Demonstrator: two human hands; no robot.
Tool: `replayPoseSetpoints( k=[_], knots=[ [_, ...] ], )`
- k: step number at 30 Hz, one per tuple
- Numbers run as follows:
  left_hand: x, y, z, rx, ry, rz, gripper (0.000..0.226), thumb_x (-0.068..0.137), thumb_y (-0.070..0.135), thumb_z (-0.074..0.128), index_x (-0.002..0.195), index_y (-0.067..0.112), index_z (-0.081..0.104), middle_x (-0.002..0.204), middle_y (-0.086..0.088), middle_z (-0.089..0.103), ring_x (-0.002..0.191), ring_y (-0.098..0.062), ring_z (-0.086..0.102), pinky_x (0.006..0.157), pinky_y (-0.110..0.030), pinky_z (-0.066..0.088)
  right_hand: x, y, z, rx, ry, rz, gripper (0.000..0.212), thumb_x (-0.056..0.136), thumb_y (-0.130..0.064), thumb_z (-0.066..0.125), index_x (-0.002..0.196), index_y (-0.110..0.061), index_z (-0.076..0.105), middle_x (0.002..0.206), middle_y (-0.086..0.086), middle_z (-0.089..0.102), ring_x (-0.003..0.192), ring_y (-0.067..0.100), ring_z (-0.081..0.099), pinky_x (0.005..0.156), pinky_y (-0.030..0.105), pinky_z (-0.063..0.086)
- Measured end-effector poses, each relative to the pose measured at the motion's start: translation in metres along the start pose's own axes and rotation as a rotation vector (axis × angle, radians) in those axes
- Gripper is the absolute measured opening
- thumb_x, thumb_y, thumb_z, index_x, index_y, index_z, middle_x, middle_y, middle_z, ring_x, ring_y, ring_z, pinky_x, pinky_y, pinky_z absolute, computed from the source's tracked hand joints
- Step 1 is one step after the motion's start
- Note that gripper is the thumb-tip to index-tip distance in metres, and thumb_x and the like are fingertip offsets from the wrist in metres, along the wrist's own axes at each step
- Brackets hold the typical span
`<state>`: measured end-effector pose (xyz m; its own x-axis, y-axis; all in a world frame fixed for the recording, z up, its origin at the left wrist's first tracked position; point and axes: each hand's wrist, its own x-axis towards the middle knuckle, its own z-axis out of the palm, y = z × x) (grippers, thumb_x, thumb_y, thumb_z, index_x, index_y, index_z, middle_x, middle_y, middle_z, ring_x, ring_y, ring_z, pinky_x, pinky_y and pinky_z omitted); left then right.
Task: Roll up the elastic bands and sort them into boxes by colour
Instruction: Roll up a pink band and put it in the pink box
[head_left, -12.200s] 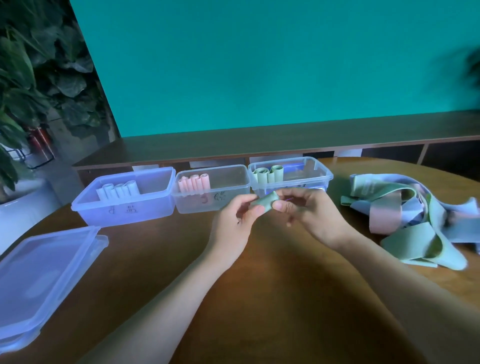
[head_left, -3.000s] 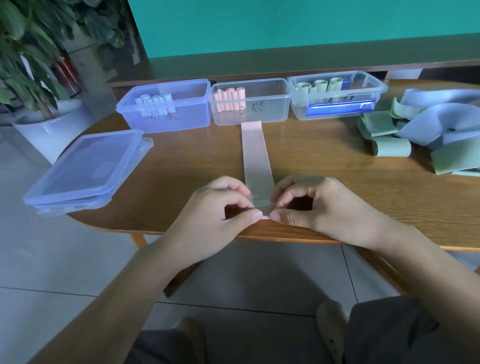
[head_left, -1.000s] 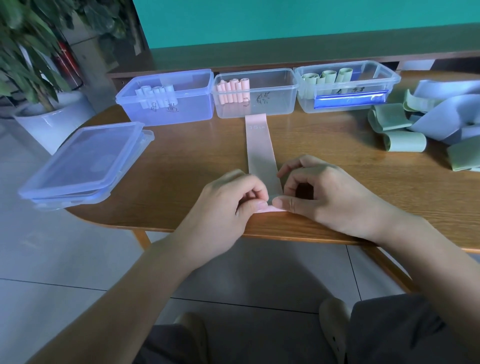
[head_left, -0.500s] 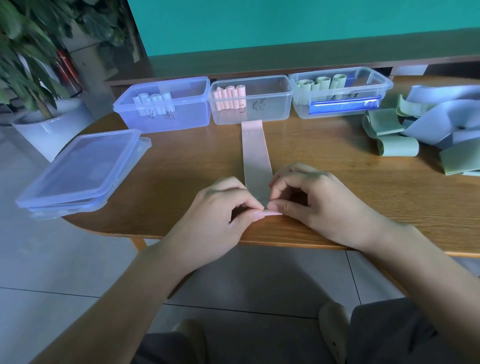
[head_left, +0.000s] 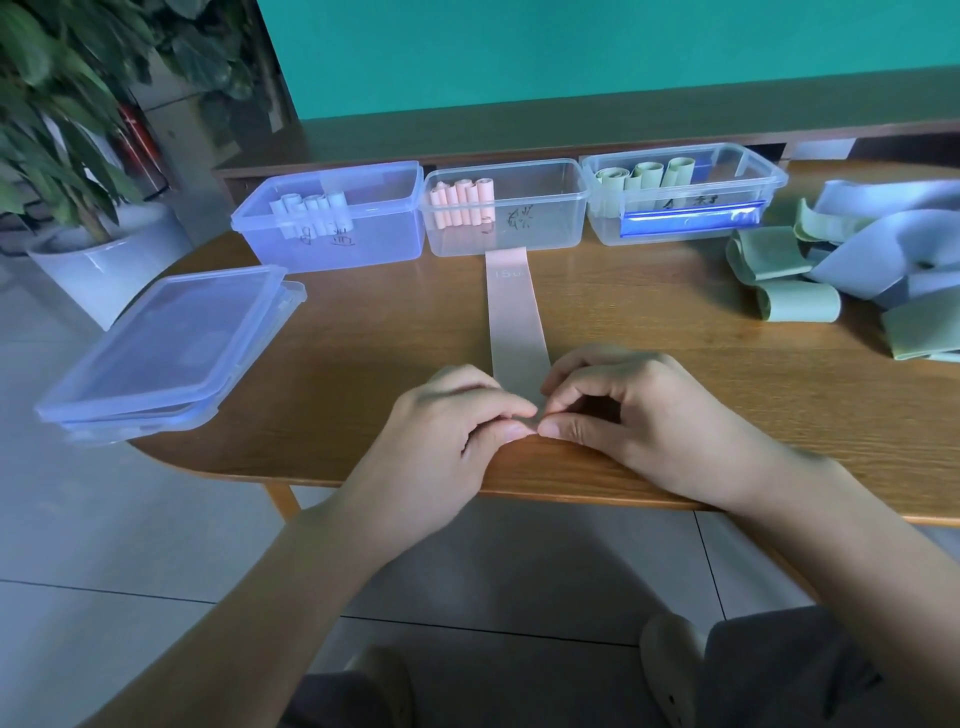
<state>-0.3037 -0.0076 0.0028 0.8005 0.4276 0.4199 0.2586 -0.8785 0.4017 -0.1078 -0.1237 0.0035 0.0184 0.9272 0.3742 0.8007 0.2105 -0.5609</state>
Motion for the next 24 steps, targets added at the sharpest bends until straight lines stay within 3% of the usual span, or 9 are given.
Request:
replayPoseSetpoints(
  k=[5, 14, 18, 24],
  knots=[
    [0.0005, 0.0024, -0.001, 0.006, 0.008, -0.018, 0.012, 0.097, 0.027, 0.061, 0.096, 0.028, 0.073, 0.096, 0.016, 0.062, 0.094, -0.003, 0.055, 0.081, -0.016, 0.045, -0.0002, -0.0002, 0.0009, -0.045, 0.042, 0.025, 0.011, 0.091, -0.029, 0.072, 0.091, -0.02, 0.079, 0.107, -0.009, 0.064, 0.101, 0.004, 0.063, 0.089, 0.017, 0.046],
    [0.0017, 0.0001, -0.0014, -0.007, -0.009, -0.07, 0.009, 0.094, 0.028, 0.067, 0.1, 0.026, 0.074, 0.1, 0.016, 0.055, 0.091, 0.0, 0.054, 0.077, -0.007, 0.041, -0.0009, -0.0031, 0.0044, -0.11, 0.082, -0.018, 0.018, 0.092, -0.037, 0.065, 0.097, -0.023, 0.075, 0.111, -0.009, 0.06, 0.097, 0.008, 0.064, 0.09, 0.022, 0.048],
    [0.0025, 0.0, -0.0002, 0.003, -0.02, -0.089, 0.013, 0.094, 0.031, 0.066, 0.103, 0.027, 0.075, 0.1, 0.019, 0.054, 0.096, 0.003, 0.053, 0.077, -0.006, 0.043, 0.0006, 0.0005, 0.0043, -0.101, 0.04, -0.02, 0.013, 0.092, -0.033, 0.07, 0.098, -0.022, 0.074, 0.106, -0.01, 0.063, 0.099, 0.011, 0.064, 0.088, 0.032, 0.051],
    [0.0036, 0.0002, -0.0005, 0.026, -0.036, -0.099, 0.02, 0.095, 0.037, 0.062, 0.107, 0.027, 0.075, 0.103, 0.018, 0.053, 0.093, 0.0, 0.054, 0.076, -0.005, 0.041, 0.0044, 0.0034, 0.0057, -0.098, 0.057, -0.019, 0.014, 0.094, -0.033, 0.067, 0.096, -0.022, 0.076, 0.104, -0.01, 0.065, 0.098, 0.006, 0.064, 0.088, 0.029, 0.05]
  ],
)
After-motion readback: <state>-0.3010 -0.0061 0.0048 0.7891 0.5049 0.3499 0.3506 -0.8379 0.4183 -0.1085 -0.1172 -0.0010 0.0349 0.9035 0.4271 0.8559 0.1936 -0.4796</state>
